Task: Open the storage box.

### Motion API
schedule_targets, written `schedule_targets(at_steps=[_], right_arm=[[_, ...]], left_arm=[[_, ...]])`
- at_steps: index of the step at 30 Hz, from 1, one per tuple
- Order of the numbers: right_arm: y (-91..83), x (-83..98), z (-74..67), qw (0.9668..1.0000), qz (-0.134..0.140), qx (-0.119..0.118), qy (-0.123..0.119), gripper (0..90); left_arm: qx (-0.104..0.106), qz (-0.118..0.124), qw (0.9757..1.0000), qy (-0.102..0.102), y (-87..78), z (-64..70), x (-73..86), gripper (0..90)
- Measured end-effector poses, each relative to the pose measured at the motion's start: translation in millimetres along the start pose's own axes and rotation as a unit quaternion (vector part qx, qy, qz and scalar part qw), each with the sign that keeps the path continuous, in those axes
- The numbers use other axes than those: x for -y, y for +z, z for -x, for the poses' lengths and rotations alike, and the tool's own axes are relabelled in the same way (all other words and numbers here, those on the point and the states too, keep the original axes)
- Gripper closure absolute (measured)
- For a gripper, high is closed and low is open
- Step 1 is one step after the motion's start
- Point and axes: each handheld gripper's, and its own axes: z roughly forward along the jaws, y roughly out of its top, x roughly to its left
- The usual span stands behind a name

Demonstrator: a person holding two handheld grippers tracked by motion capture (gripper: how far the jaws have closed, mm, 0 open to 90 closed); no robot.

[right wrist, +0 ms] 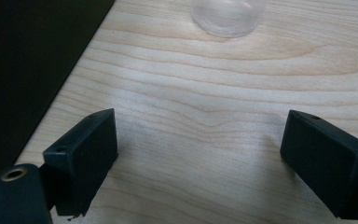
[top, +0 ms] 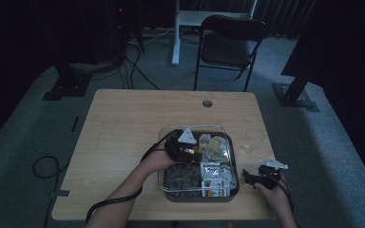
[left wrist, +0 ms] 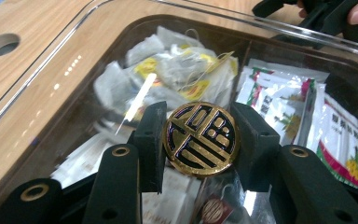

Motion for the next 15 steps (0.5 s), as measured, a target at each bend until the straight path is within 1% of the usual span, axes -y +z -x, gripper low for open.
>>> schedule_targets(at_steps=[3,6,10,11,15], right_arm=[[0.0,0.0,0.0,1.0,0.0,0.0,0.0,10.3],[0.0,0.0,0.0,1.0,0.0,0.0,0.0,10.3],[0.0,0.0,0.0,1.0,0.0,0.0,0.0,10.3],[0.0,0.0,0.0,1.0,0.0,0.0,0.0,10.3],[0.0,0.0,0.0,1.0,0.0,0.0,0.0,10.3]], left_arm=[[-0.003,0.004,0.9999,-0.009,-6.5,-3.8,3.8,59.0],[-0.01,0.004,0.9999,-0.012,-14.1,-7.7,8.2,59.0],[-0.014,0.012,0.9995,-0.024,-24.0,-13.8,13.9,59.0],[-0.018,0.012,0.9995,-0.025,-26.6,-14.9,15.1,59.0],[-0.024,0.013,0.9991,-0.031,-35.8,-20.5,20.3,59.0]])
